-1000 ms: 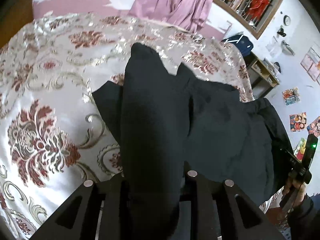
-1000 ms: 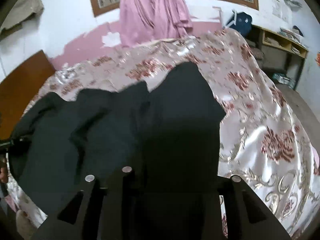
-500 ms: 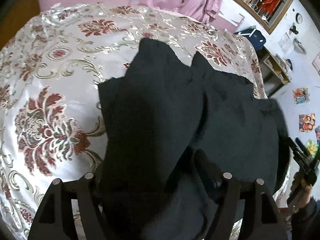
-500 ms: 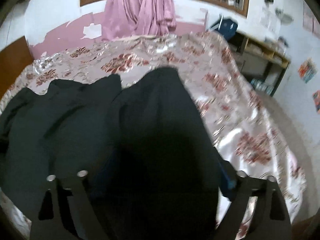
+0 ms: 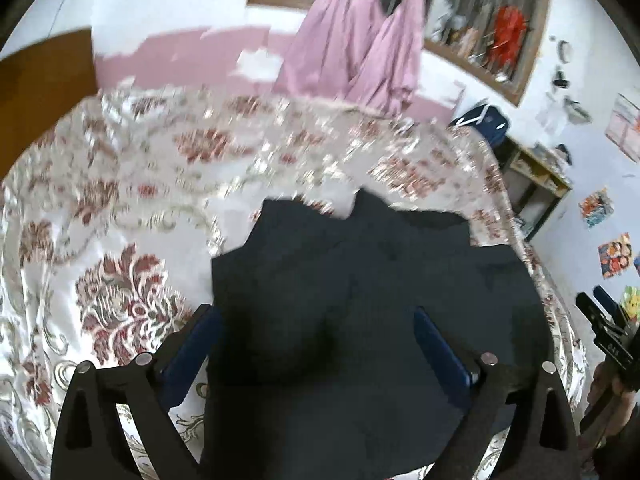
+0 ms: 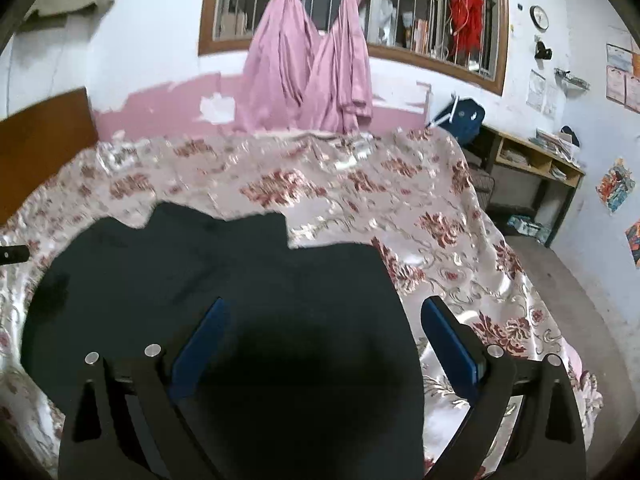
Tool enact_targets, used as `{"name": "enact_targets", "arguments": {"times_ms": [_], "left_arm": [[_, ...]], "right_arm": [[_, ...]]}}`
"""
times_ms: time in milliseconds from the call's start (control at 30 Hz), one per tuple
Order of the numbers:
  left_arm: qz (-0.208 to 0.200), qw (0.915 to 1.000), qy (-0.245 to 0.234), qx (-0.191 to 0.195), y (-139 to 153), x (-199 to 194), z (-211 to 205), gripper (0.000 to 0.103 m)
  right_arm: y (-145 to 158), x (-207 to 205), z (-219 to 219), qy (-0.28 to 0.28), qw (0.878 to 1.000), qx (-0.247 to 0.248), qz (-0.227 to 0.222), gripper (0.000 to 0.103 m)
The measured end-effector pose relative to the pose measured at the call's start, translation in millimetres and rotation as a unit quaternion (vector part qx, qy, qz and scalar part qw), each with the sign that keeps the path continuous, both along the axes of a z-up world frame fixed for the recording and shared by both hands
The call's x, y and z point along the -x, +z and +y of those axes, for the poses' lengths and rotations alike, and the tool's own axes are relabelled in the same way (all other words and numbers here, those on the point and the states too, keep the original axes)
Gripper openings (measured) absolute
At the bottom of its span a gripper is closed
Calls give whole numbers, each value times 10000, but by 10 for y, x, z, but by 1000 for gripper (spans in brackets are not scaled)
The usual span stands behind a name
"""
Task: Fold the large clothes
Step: 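Press and smooth the folded jacket flat with both grippers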
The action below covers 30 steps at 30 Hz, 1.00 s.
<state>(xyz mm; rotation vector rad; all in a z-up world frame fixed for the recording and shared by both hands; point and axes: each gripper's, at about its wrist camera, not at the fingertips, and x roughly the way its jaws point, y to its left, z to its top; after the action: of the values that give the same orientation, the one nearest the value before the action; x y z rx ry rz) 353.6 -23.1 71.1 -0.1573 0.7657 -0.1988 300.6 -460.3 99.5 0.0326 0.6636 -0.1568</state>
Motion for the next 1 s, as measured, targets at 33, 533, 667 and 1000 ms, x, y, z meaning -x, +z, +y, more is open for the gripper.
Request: {"name": "enact_targets", "arguments": {"times_ms": [33,533,667,1000], "left_arm": [[-179,9998,-31,-31,60,84,-31,102],[-1976,9799,-285,-28,465,1354,-291,103],[-2248,9739,-275,-121,438,1630,-322,103],[-2312,9728,2,-144,272,2042,-280,103]], "right_arm": [[28,54,22,18,10000,-14,-87,96],[554,1108,394,175,9933,-65,-1143,101],[628,1357,518,211,9906,-21,-1352,101],[669,1956,822,239,9827,151,-1828,101]]}}
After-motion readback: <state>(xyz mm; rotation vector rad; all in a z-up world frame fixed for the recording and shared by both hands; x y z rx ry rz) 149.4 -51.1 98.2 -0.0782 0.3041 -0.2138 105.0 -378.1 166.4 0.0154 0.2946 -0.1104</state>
